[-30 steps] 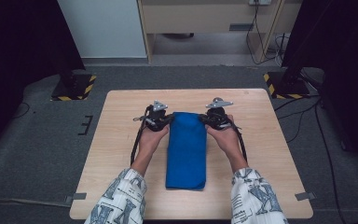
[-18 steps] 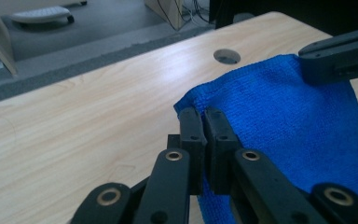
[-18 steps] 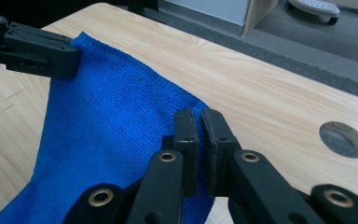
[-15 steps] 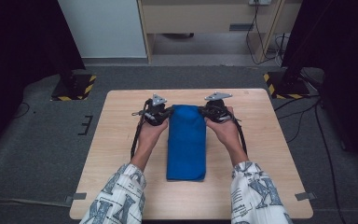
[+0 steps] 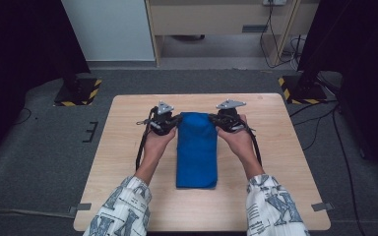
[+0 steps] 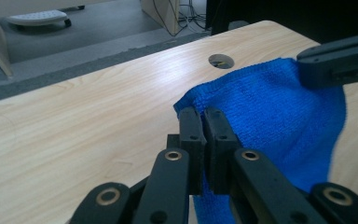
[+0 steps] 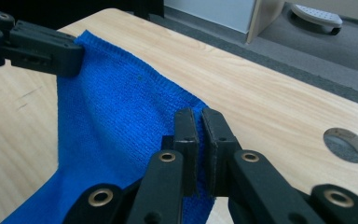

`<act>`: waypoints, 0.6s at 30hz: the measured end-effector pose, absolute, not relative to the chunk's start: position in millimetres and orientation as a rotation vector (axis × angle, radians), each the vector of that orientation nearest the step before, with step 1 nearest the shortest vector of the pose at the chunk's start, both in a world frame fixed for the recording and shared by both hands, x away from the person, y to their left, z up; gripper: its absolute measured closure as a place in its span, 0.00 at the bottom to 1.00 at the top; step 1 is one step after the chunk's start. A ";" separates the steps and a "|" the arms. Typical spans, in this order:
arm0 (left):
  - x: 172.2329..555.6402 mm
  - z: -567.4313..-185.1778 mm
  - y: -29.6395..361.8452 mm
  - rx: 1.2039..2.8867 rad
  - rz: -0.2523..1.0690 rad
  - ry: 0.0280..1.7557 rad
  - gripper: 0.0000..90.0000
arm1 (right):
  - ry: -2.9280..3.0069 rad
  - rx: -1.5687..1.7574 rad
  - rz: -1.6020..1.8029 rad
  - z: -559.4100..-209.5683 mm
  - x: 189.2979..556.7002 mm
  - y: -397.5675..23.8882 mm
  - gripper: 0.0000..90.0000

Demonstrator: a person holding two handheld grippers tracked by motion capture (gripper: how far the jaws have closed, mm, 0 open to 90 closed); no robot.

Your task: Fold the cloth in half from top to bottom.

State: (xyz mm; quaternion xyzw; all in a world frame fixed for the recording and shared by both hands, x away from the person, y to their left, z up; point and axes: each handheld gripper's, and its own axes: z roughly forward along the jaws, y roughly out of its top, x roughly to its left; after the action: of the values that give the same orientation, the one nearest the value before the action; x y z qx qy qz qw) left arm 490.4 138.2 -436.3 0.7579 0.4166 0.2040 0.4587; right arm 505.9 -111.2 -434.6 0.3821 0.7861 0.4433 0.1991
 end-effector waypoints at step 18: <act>456.0 -428.6 141.5 1.907 0.543 0.943 0.96 | 2.216 1.005 1.281 -435.0 468.7 -114.0 0.95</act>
State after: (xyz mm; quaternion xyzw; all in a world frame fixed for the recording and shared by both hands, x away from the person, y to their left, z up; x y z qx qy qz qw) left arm 456.0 141.5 -428.6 0.7733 0.3824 0.2201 0.4554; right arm 468.7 -114.0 -435.0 0.3586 0.7903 0.4570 0.1947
